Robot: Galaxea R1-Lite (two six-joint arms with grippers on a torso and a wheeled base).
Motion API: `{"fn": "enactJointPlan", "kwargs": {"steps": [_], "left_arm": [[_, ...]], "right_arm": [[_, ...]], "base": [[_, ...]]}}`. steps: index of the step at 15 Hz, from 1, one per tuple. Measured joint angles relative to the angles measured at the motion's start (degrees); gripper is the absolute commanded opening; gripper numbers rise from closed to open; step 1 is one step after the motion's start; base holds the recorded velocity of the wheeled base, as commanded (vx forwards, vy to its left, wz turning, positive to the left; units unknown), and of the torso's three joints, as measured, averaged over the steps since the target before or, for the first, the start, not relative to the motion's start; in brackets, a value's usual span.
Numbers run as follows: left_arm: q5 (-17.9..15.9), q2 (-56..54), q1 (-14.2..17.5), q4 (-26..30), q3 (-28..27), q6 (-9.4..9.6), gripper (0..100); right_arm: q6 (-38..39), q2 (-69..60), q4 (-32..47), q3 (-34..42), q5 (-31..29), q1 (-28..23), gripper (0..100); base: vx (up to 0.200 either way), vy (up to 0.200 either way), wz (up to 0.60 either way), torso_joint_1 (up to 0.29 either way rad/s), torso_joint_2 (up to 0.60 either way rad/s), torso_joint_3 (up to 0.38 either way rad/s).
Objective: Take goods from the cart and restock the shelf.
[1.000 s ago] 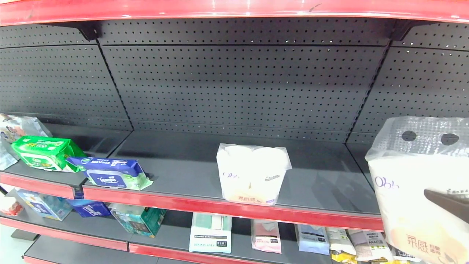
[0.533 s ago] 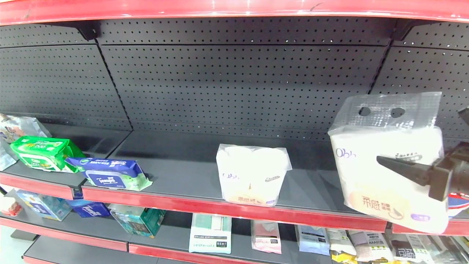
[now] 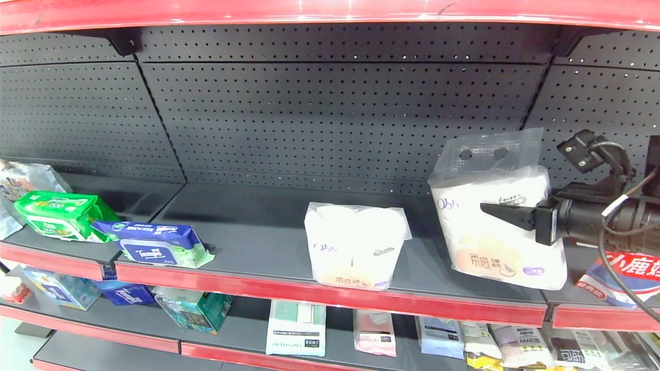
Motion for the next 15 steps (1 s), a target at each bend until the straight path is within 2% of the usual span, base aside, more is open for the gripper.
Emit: {"fn": "enactJointPlan", "kwargs": {"steps": [3,6,7,10,11,12,14,15], "left_arm": [[1.3,0.1,1.1,0.0,0.3,-0.1,100],[0.6,0.1,8.6,0.0,0.3,-0.54,100],[-1.4,-0.3,9.7,0.0,0.3,-0.46,100],[-11.0,-2.7,10.4,-0.1,0.4,0.79,100],[-13.3,-3.2,10.6,-0.1,0.4,1.46,100],[-15.2,-3.6,10.7,-0.1,0.5,3.1,100],[-16.2,-4.1,10.8,-0.1,0.5,5.81,100],[-16.4,-4.3,10.8,-0.1,0.5,6.35,100]], "right_arm": [[0.0,2.8,-0.6,-1.4,0.0,0.6,0],[0.0,3.9,-0.7,-1.9,0.0,0.7,0],[-0.1,4.1,-0.7,-1.9,0.0,0.7,0],[-0.4,4.4,-0.6,-1.8,0.0,0.7,0],[-0.5,4.4,-0.6,-1.7,0.0,0.7,0],[-0.5,4.5,-0.6,-1.6,0.0,0.7,0],[-0.5,4.9,-0.6,-1.7,0.0,0.7,0],[-0.5,5.0,-0.7,-1.9,0.0,0.7,0]], "base": [[0.0,0.0,0.0,0.0,0.0,0.0],[0.0,0.0,0.0,0.0,0.0,0.0],[0.0,0.0,0.0,0.0,0.0,0.0],[0.0,0.0,0.0,0.0,0.0,0.0],[0.0,0.0,0.0,0.0,0.0,0.0],[0.0,0.0,0.0,0.0,0.0,0.0],[0.0,0.0,0.0,0.0,0.0,0.0],[0.0,0.0,0.0,0.0,0.0,0.0]]}}
